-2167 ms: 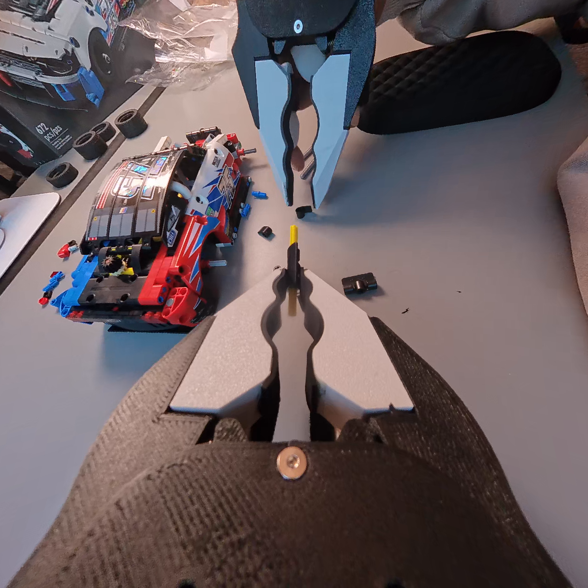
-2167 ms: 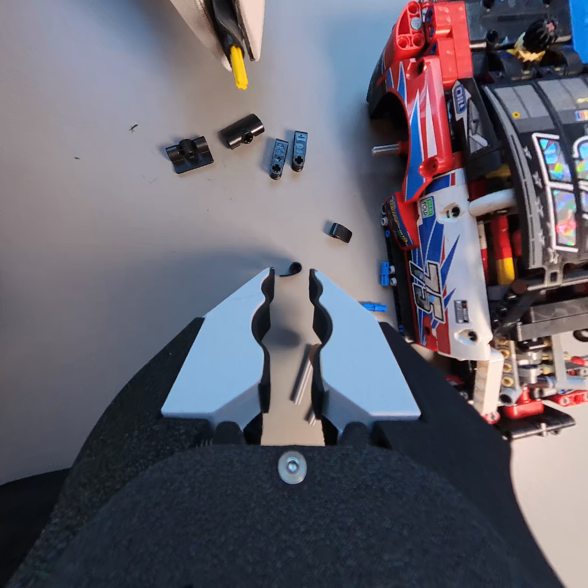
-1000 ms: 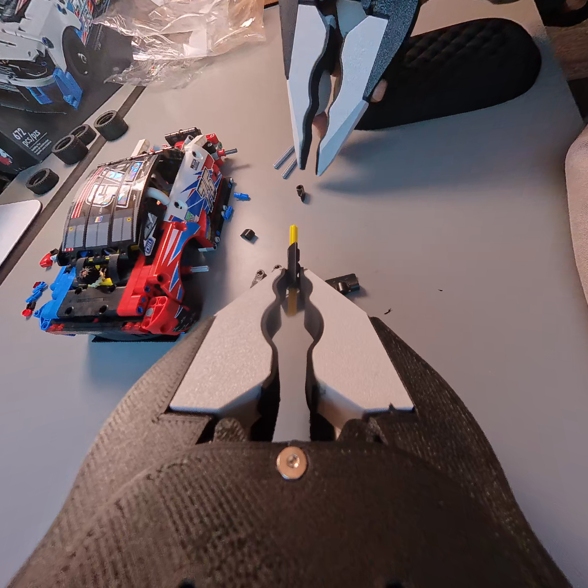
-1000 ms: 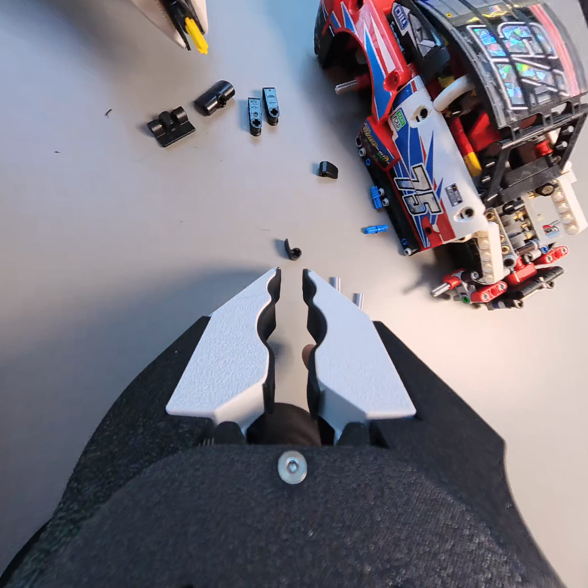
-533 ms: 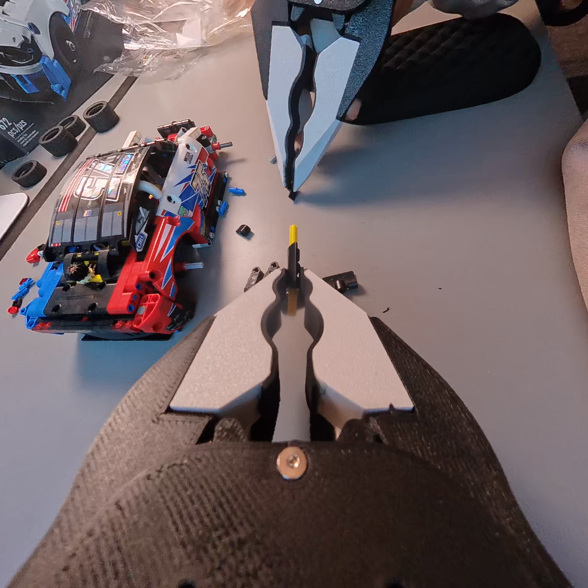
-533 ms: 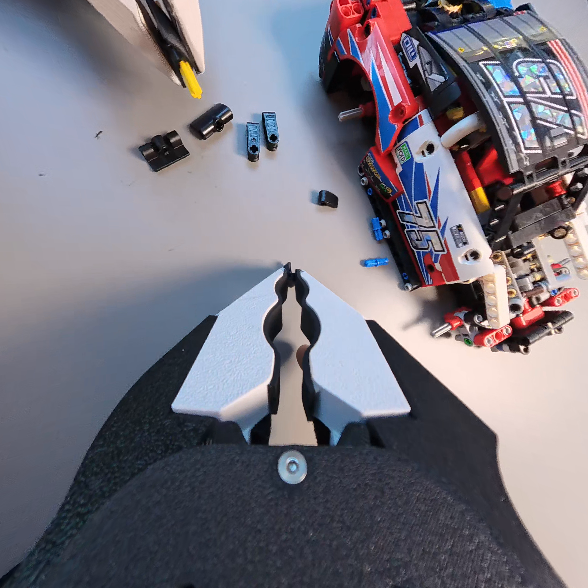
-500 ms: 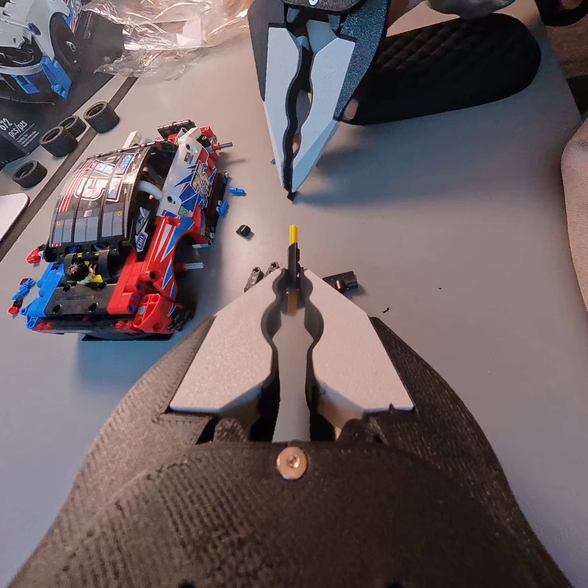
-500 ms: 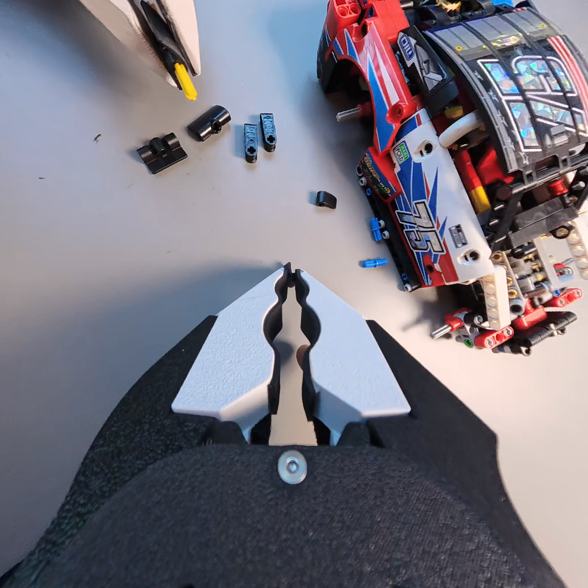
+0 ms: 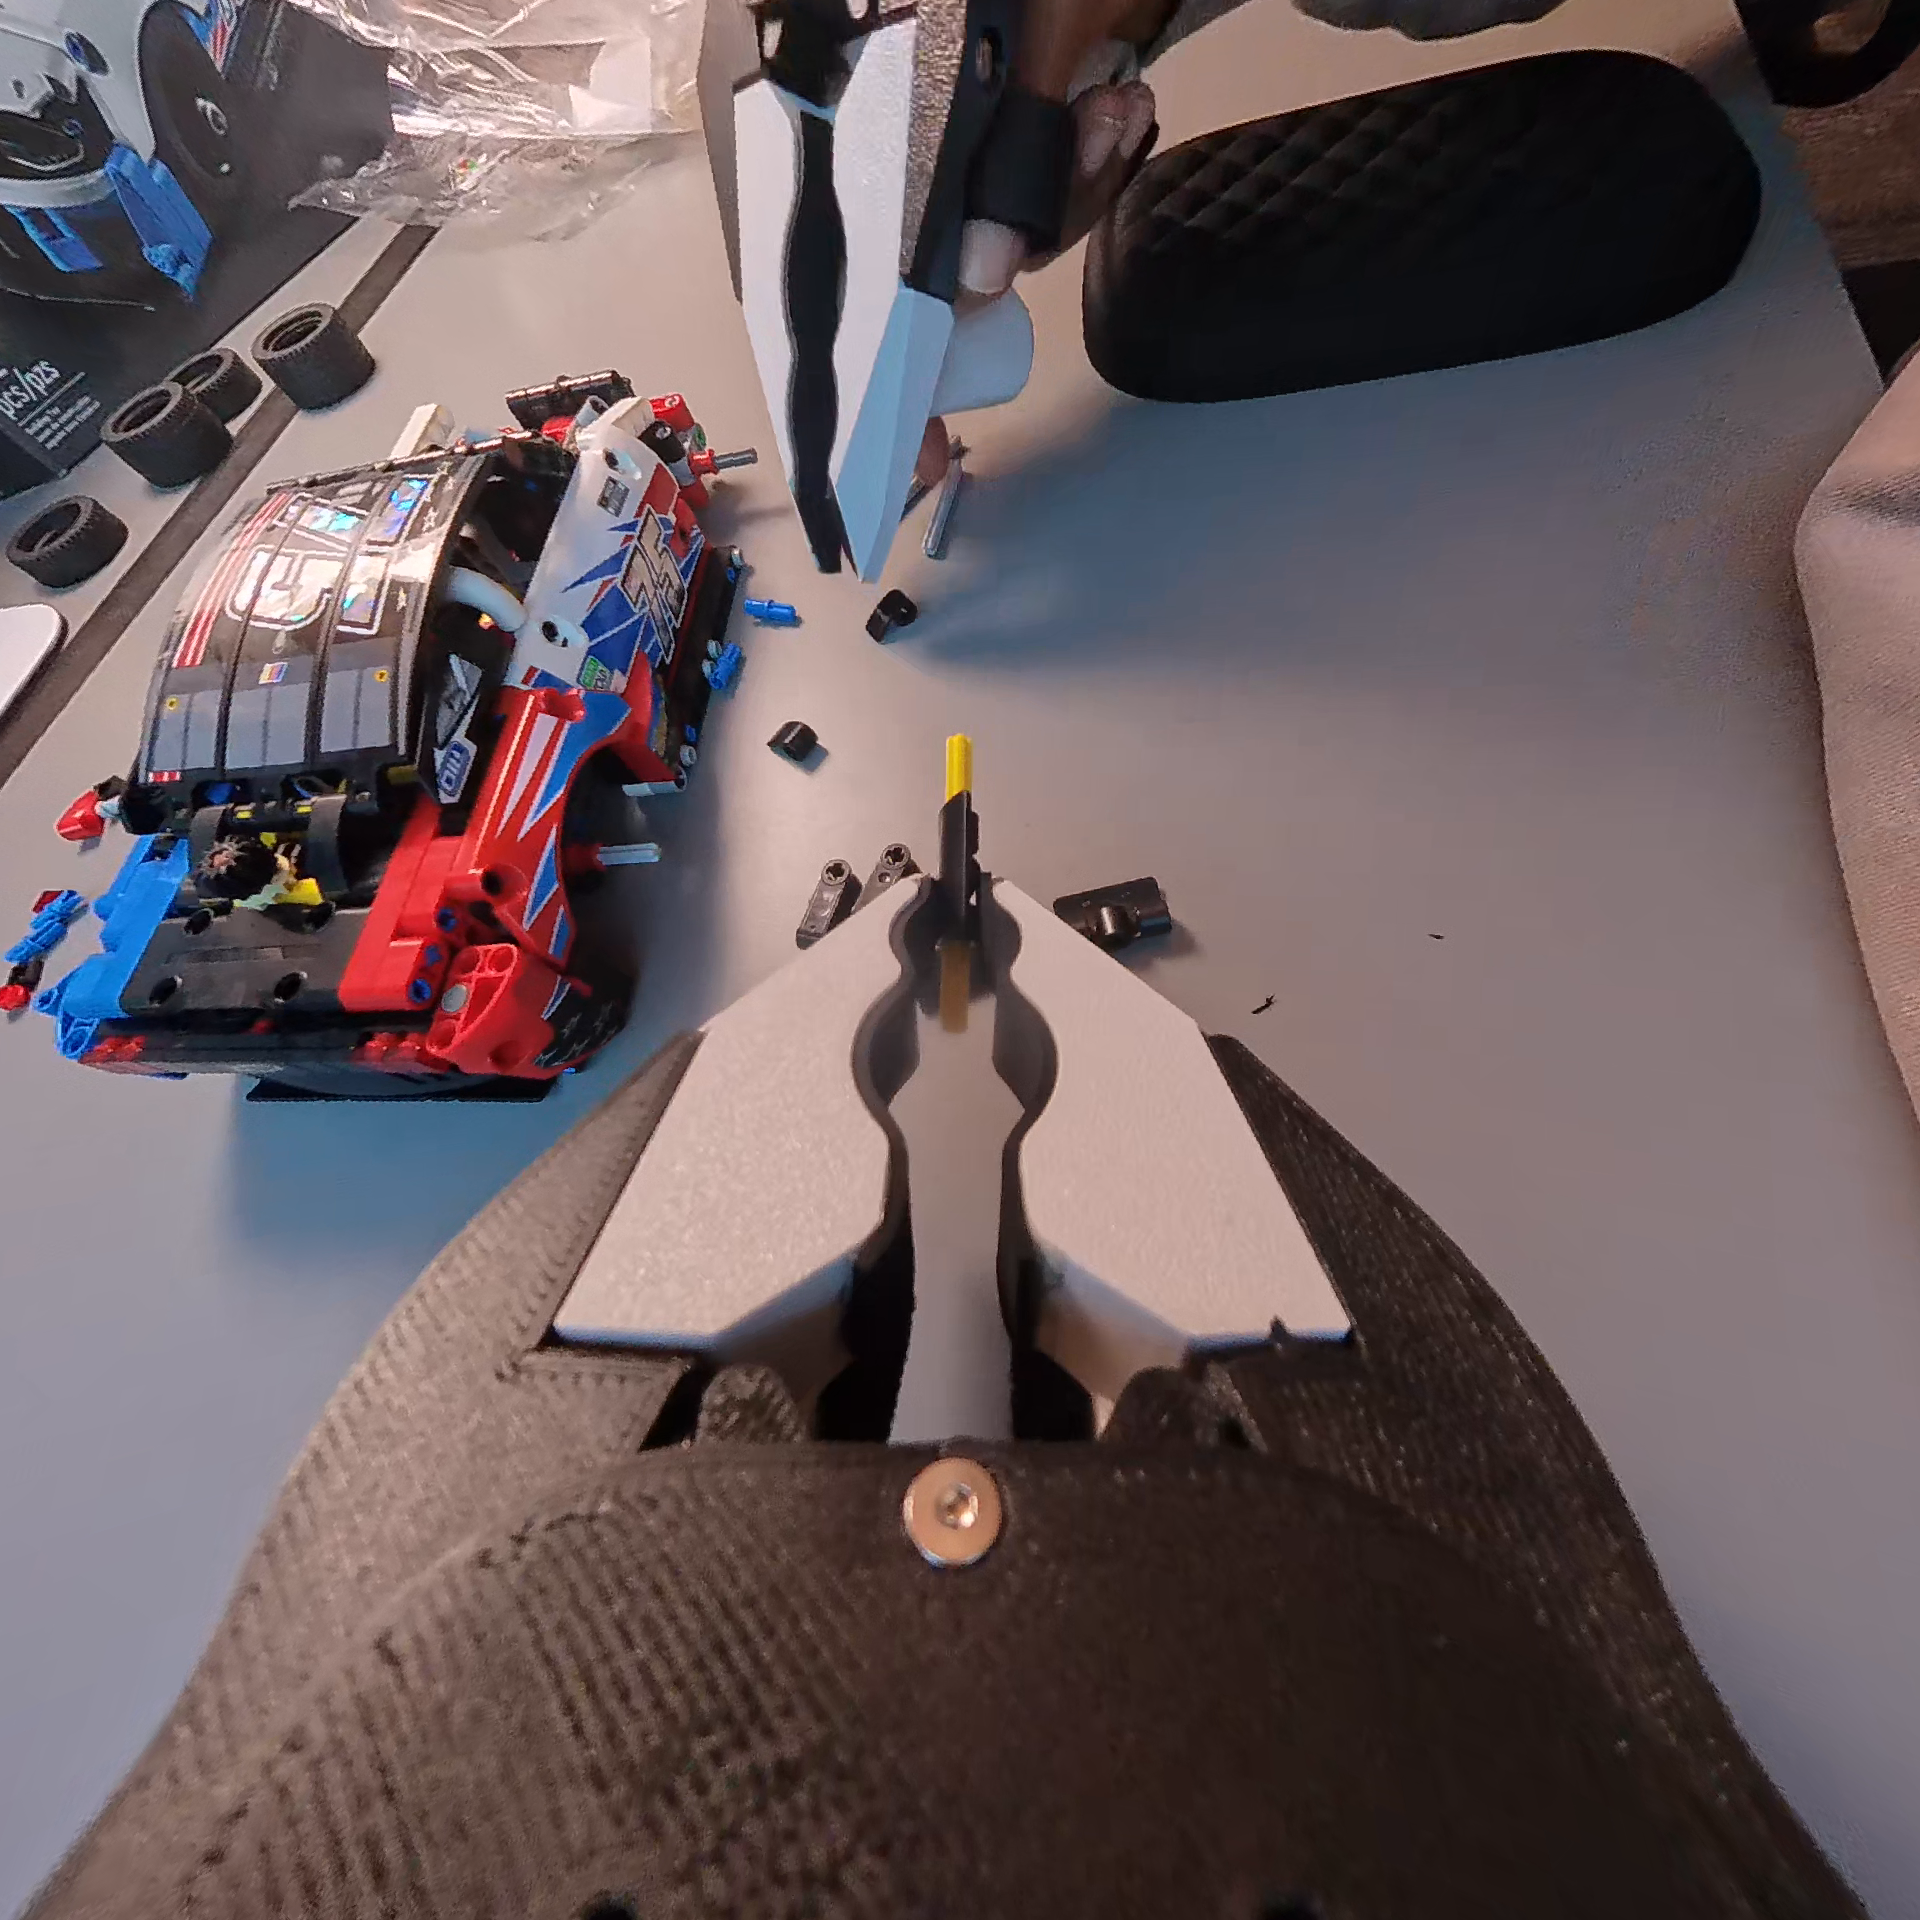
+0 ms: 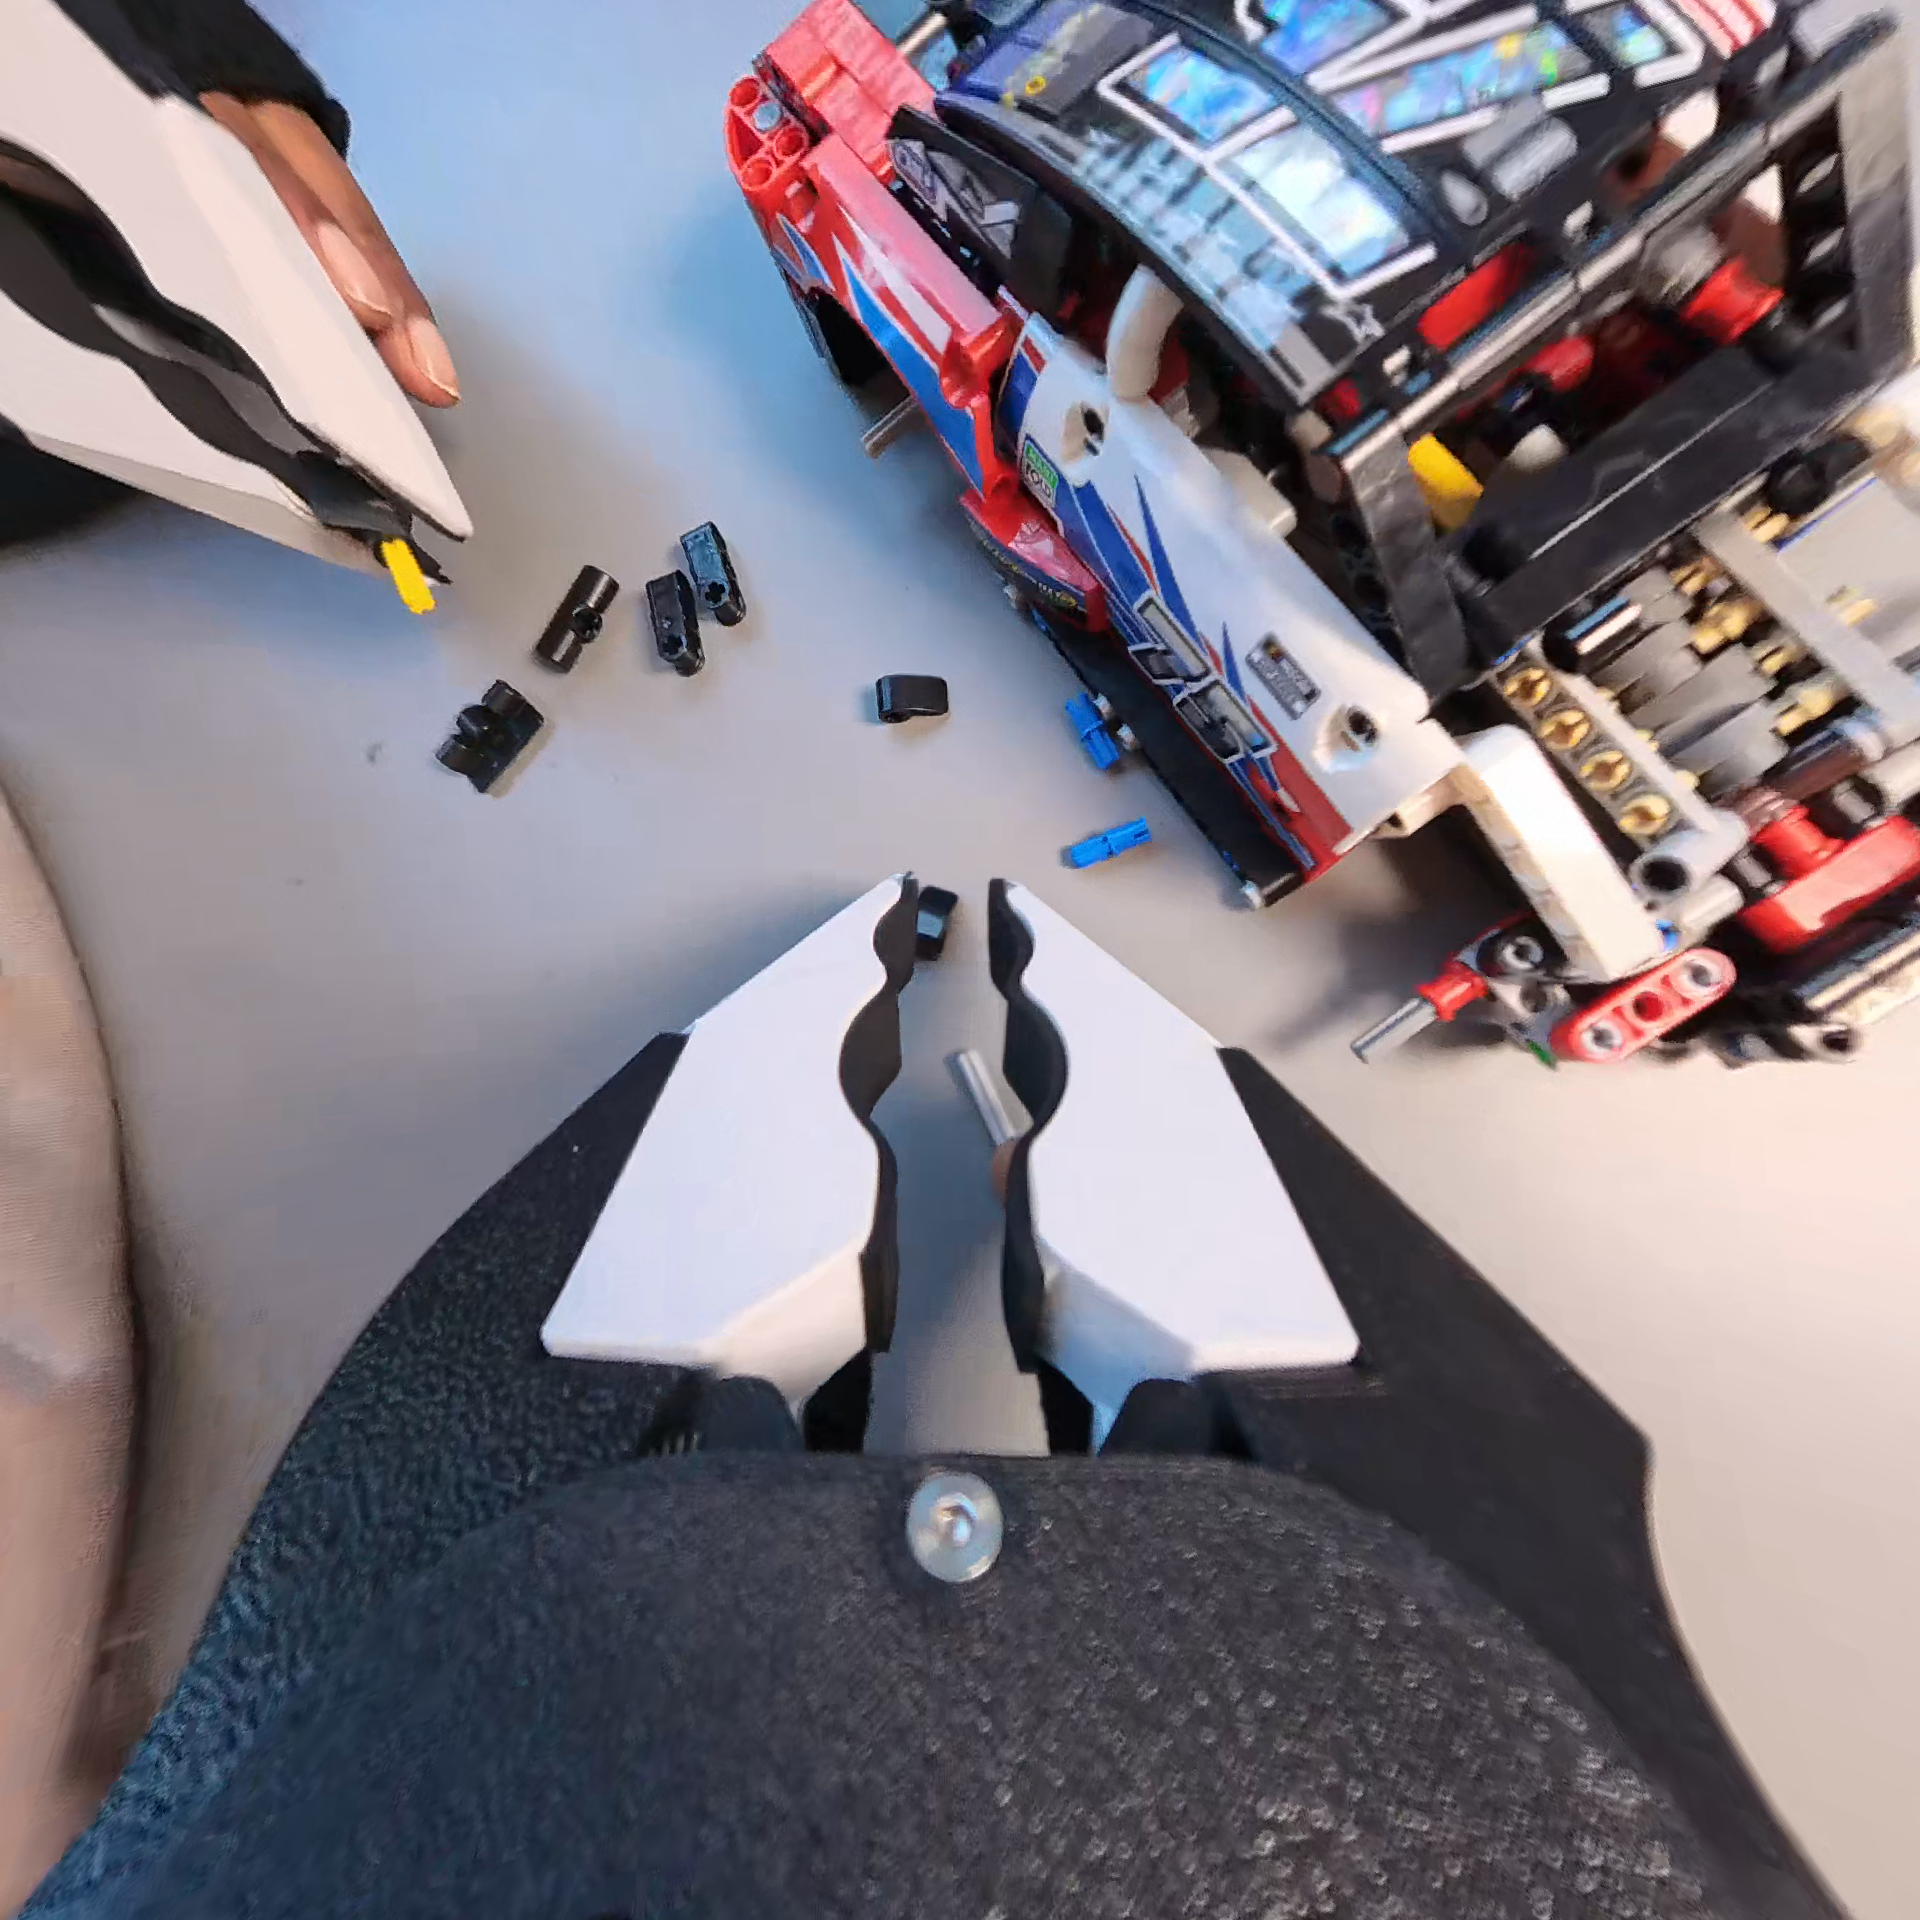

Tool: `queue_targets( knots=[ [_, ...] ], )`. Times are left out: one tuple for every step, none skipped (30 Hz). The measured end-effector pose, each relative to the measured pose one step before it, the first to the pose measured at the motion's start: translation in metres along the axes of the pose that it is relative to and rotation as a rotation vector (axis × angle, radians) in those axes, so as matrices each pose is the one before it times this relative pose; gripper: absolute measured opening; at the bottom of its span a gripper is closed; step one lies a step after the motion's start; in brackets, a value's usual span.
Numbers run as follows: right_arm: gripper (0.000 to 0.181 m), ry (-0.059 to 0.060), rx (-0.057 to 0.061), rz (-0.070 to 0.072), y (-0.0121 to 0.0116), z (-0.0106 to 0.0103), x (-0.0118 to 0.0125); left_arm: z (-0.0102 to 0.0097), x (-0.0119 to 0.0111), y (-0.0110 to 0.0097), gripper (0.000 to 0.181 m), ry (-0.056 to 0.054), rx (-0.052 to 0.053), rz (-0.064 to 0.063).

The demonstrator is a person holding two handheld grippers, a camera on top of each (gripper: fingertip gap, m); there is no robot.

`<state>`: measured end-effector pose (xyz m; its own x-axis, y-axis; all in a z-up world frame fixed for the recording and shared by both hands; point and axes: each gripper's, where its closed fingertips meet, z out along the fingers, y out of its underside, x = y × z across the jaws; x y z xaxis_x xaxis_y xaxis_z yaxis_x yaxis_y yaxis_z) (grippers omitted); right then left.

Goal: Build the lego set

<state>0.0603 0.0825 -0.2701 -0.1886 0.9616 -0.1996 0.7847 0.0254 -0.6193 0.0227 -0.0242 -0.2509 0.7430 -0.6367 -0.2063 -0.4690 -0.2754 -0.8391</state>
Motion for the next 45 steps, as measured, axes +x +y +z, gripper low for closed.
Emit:
queue_targets(
  knots=[
    [0.012, 0.0402, -0.0056, -0.0612, 0.00093, -0.00145, 0.00125, 0.00004, 0.00013, -0.00006, 0.005, 0.0016, 0.0009, -0.0015],
    [0.013, 0.0357, -0.0129, -0.0646, 0.00192, -0.00102, -0.00130, 0.00016, 0.00032, 0.00016, 0.005, 0.0020, -0.0001, -0.0009],
    [0.014, 0.0281, -0.0098, -0.0538, 0.00139, -0.00059, -0.00363, 0.00020, 0.00022, 0.00039, 0.005, 0.0019, -0.0014, -0.0004],
    [0.014, 0.0356, -0.0082, -0.0352, 0.00080, -0.00007, -0.00287, 0.00017, 0.00009, 0.00013, 0.005, 0.0009, -0.0011, 0.0000],
    [0.014, 0.0419, -0.0139, -0.0244, 0.00169, 0.00076, -0.00148, 0.00017, 0.00023, 0.00001, 0.005, 0.0013, 0.0000, -0.0003],
    [0.016, 0.0397, -0.0184, -0.0173, 0.00253, 0.00150, -0.00130, 0.00000, 0.00021, -0.00005, 0.005, 0.0016, 0.0007, -0.0008],
    [0.017, 0.0377, -0.0154, -0.0069, 0.00243, 0.00189, -0.00056, 0.00010, 0.00027, -0.00016, 0.005, 0.0013, 0.0008, -0.0002],
    [0.018, 0.0424, -0.0127, -0.0008, 0.00214, 0.00189, 0.00158, 0.00022, 0.00023, -0.00004, 0.005, 0.0011, 0.0000, 0.0003],
    [0.018, 0.0379, -0.0026, -0.0041, 0.00092, 0.00155, 0.00210, 0.00010, 0.00029, 0.00009, 0.005, 0.0011, -0.0007, 0.0004],
    [0.018, 0.0206, 0.0141, -0.0018, -0.00187, 0.00039, 0.00052, 0.00023, 0.00043, 0.00011, 0.005, 0.0010, -0.0009, 0.0007],
    [0.017, 0.0019, 0.0062, -0.0007, -0.00149, 0.00018, -0.00147, 0.00018, 0.00046, 0.00010, 0.005, 0.0008, -0.0007, 0.0007],
    [0.015, -0.0026, 0.0040, -0.0053, -0.00130, 0.00014, -0.00207, 0.00021, 0.00034, 0.00011, 0.005, 0.0007, -0.0006, 0.0004],
    [0.012, 0.0038, -0.0009, -0.0079, -0.00058, 0.00040, -0.00063, 0.00015, 0.00027, 0.00004, 0.005, 0.0005, -0.0007, 0.0006],
    [0.006, 0.0061, -0.0078, -0.0076, 0.00079, 0.00093, 0.00060, 0.00006, 0.00008, -0.00001, 0.005, -0.0002, -0.0006, 0.0006],
    [0.005, -0.0008, -0.0038, -0.0001, 0.00038, 0.00064, 0.00112, 0.00003, 0.00003, -0.00001, 0.005, -0.0001, -0.0002, 0.0005],
    [0.005, -0.0167, -0.0026, 0.0127, 0.00008, 0.00009, 0.00043, -0.00002, -0.00002, 0.00005, 0.005, -0.0002, -0.0003, -0.0001],
    [0.005, -0.0373, 0.0001, 0.0257, -0.00026, -0.00018, -0.00074, -0.00003, -0.00001, 0.00005, 0.005, -0.0002, -0.0004, -0.0004],
    [0.005, -0.0730, 0.0122, 0.0392, -0.00174, -0.00068, -0.00429, -0.00016, -0.00001, -0.00003, 0.005, -0.0002, 0.0002, -0.0006],
    [0.005, -0.1027, 0.0069, 0.0522, -0.00110, -0.00071, -0.00694, -0.00009, 0.00017, -0.00031, 0.005, 0.0007, 0.0012, -0.0006],
    [0.005, -0.1224, -0.0114, 0.0450, 0.00141, -0.00061, -0.00888, 0.00013, 0.00041, -0.00015, 0.005, 0.0026, 0.0009, -0.0015],
    [0.005, -0.1342, -0.0203, 0.0282, 0.00276, -0.00086, -0.01129, 0.00032, 0.00060, 0.00020, 0.005, 0.0036, -0.0004, -0.0013],
    [0.006, -0.1217, -0.0222, 0.0230, 0.00285, -0.00053, -0.01028, 0.00045, 0.00059, 0.00057, 0.005, 0.0042, -0.0026, -0.0003],
    [0.006, -0.0937, -0.0281, 0.0189, 0.00312, 0.00004, -0.00706, 0.00046, 0.00048, 0.00056, 0.005, 0.0024, -0.0030, 0.0007],
    [0.006, -0.0438, -0.0324, 0.0143, 0.00252, 0.00039, -0.00105, 0.00033, 0.00022, 0.00059, 0.005, 0.0013, -0.0023, 0.0009],
    [0.007, -0.0098, -0.0275, -0.0046, 0.00104, 0.00023, 0.00187, 0.00007, 0.00002, 0.00034, 0.005, 0.0004, -0.0014, 0.0001],
    [0.008, -0.0122, -0.0264, -0.0158, 0.00044, 0.00002, -0.00031, 0.00006, -0.00031, 0.00032, 0.005, -0.0007, -0.0005, -0.0013],
    [0.010, -0.0074, -0.0286, -0.0132, 0.00026, -0.00017, -0.00051, -0.00012, -0.00062, 0.00021, 0.005, -0.0008, 0.0003, -0.0029],
    [0.011, 0.0125, -0.0203, -0.0160, -0.00096, -0.00059, 0.00208, -0.00019, -0.00071, 0.00025, 0.005, -0.0009, 0.0006, -0.0039],
    [0.013, 0.0200, -0.0125, -0.0211, -0.00148, -0.00114, 0.00274, -0.00007, -0.00070, 0.00031, 0.005, -0.0007, 0.0005, -0.0043],
    [0.015, 0.0176, -0.0154, -0.0210, -0.00020, -0.00100, 0.00223, -0.00013, -0.00067, 0.00023, 0.005, -0.0002, 0.0005, -0.0040],
    [0.015, 0.0247, -0.0128, -0.0185, 0.00025, -0.00122, 0.00309, -0.00005, -0.00046, 0.00024, 0.005, 0.0001, 0.0005, -0.0032],
    [0.015, 0.0398, -0.0012, -0.0167, -0.00072, -0.00148, 0.00486, -0.00016, -0.00025, 0.00016, 0.005, 0.0003, 0.0003, -0.0020],
    [0.013, 0.0370, 0.0074, -0.0184, -0.00115, -0.00171, 0.00353, -0.00006, 0.00000, 0.00002, 0.005, 0.0007, 0.0005, -0.0008],
    [0.012, 0.0379, 0.0152, -0.0235, -0.00185, -0.00203, 0.00218, -0.00016, 0.00011, -0.00023, 0.005, 0.0011, 0.0010, 0.0001],
    [0.012, 0.0256, 0.0166, -0.0450, -0.00141, -0.00228, -0.00221, -0.00010, 0.00031, -0.00034, 0.005, 0.0013, 0.0013, 0.0006],
    [0.012, 0.0151, 0.0195, -0.0691, -0.00152, -0.00240, -0.00614, -0.00020, 0.00039, -0.00044, 0.005, 0.0016, 0.0017, 0.0007],
    [0.012, 0.0181, 0.0202, -0.0794, -0.00147, -0.00214, -0.00725, -0.00003, 0.00044, -0.00042, 0.005, 0.0018, 0.0016, 0.0008],
    [0.012, 0.0304, 0.0117, -0.0730, -0.00090, -0.00131, -0.00556, 0.00003, 0.00052, -0.00030, 0.005, 0.0020, 0.0010, 0.0014],
    [0.009, 0.0379, 0.0019, -0.0611, -0.00017, -0.00033, -0.00381, 0.00027, 0.00059, -0.00009, 0.005, 0.0022, -0.0004, 0.0015],
    [0.009, 0.0311, -0.0055, -0.0548, 0.00088, 0.00072, -0.00409, 0.00049, 0.00061, 0.00012, 0.005, 0.0025, -0.0015, 0.0013],
    [0.009, 0.0319, -0.0075, -0.0494, 0.00129, 0.00136, -0.00299, 0.00052, 0.00057, 0.00026, 0.005, 0.0021, -0.0019, 0.0015],
    [0.009, 0.0273, -0.0082, -0.0416, 0.00145, 0.00174, -0.00244, 0.00040, 0.00064, 0.00015, 0.005, 0.0015, -0.0015, 0.0018],
    [0.008, 0.0227, -0.0088, -0.0309, 0.00154, 0.00171, -0.00168, 0.00037, 0.00054, 0.00001, 0.005, 0.0009, -0.0012, 0.0019],
    [0.008, 0.0203, -0.0068, -0.0188, 0.00112, 0.00160, -0.00033, 0.00016, 0.00035, 0.00003, 0.005, 0.0000, -0.0010, 0.0015],
    [0.008, 0.0193, -0.0070, -0.0089, 0.00145, 0.00143, 0.00107, 0.00011, 0.00018, -0.00006, 0.005, -0.0012, -0.0011, 0.0012]
  ],
)
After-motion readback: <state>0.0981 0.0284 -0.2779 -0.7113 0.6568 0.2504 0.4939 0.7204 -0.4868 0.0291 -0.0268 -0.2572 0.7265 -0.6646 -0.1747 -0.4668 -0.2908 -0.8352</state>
